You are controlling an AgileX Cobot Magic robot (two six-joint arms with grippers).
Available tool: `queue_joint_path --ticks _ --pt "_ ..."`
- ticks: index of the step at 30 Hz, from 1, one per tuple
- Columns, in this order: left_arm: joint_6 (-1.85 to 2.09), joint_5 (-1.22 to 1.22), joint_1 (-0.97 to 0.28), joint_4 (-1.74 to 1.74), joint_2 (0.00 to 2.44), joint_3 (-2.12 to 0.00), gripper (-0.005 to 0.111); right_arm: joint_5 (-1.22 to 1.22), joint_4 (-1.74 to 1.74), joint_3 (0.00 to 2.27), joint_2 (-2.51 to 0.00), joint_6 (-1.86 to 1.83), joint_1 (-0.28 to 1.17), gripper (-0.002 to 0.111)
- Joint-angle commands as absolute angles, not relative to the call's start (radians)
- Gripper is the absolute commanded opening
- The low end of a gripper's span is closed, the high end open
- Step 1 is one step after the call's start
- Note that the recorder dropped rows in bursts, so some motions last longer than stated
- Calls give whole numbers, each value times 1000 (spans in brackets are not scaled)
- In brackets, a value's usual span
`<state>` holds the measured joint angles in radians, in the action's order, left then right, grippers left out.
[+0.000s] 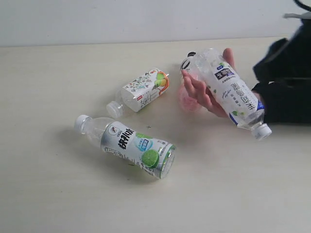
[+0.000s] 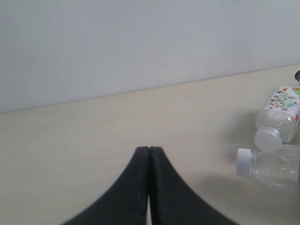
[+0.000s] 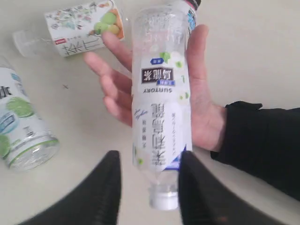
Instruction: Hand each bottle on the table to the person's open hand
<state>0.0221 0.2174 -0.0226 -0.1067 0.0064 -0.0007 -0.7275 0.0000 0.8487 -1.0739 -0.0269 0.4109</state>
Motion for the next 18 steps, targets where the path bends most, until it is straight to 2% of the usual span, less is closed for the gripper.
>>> queue_joint_path --ticks 1,8,13,18 --pt "23 215 -20 -101 0 0 1 -711 35 662 -732 -51 407 1" --pt "23 215 -20 -101 0 0 1 -639 -6 504 -337 -53 419 0" --pt "23 215 -20 -101 0 0 1 -524 -28 425 -182 -36 419 0" --pt "23 215 -20 -101 0 0 1 -289 -25 333 -76 29 419 0"
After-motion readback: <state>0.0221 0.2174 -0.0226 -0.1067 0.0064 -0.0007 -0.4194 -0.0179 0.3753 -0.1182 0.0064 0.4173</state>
